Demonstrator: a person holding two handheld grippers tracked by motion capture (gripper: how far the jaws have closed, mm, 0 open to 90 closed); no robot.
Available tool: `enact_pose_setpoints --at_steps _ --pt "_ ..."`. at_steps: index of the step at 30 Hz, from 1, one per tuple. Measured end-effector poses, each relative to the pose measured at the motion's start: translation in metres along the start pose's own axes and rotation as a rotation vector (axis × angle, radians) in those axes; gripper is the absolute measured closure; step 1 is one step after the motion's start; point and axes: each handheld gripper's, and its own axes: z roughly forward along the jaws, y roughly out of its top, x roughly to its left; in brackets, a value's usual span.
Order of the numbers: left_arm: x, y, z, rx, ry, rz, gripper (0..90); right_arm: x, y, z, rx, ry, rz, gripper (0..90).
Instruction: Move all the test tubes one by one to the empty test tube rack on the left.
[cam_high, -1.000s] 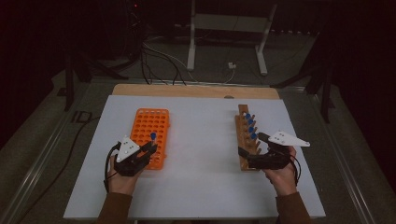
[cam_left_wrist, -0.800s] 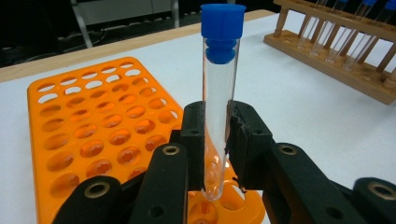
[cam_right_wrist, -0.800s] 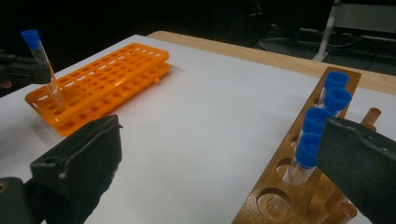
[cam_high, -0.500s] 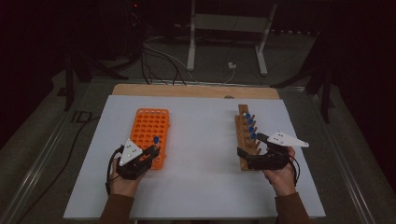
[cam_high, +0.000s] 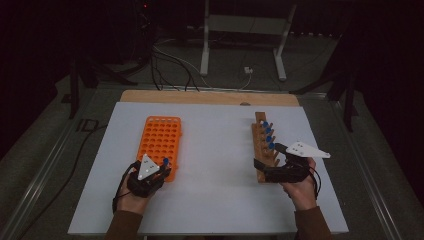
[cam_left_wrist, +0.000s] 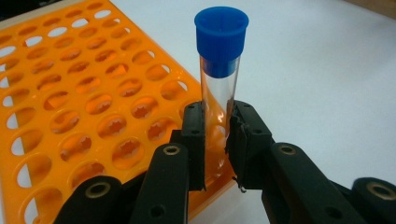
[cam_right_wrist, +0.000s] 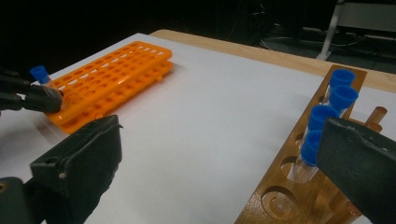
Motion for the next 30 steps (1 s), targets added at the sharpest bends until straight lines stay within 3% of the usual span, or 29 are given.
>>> enact_pose_setpoints --at_steps 10,15,21,30 --pt "0.002 -0.002 -0.001 -0.009 -0.009 -0.024 76.4 0.001 -0.001 0.001 0.01 -0.012 -0.015 0.7" --pt "0.003 -0.003 -0.003 -0.03 -0.023 -0.021 67.9 0.0 -0.001 0.001 0.012 -0.014 -0.014 0.8" --pt "0.002 -0.001 -0.008 -0.074 -0.035 -0.035 50.5 -0.001 -0.001 0.002 0.016 -0.021 -0.015 0.8" --pt "0.005 0.001 -0.014 -0.16 -0.047 -0.113 19.2 -0.005 0.0 0.003 0.027 -0.043 -0.027 0.8"
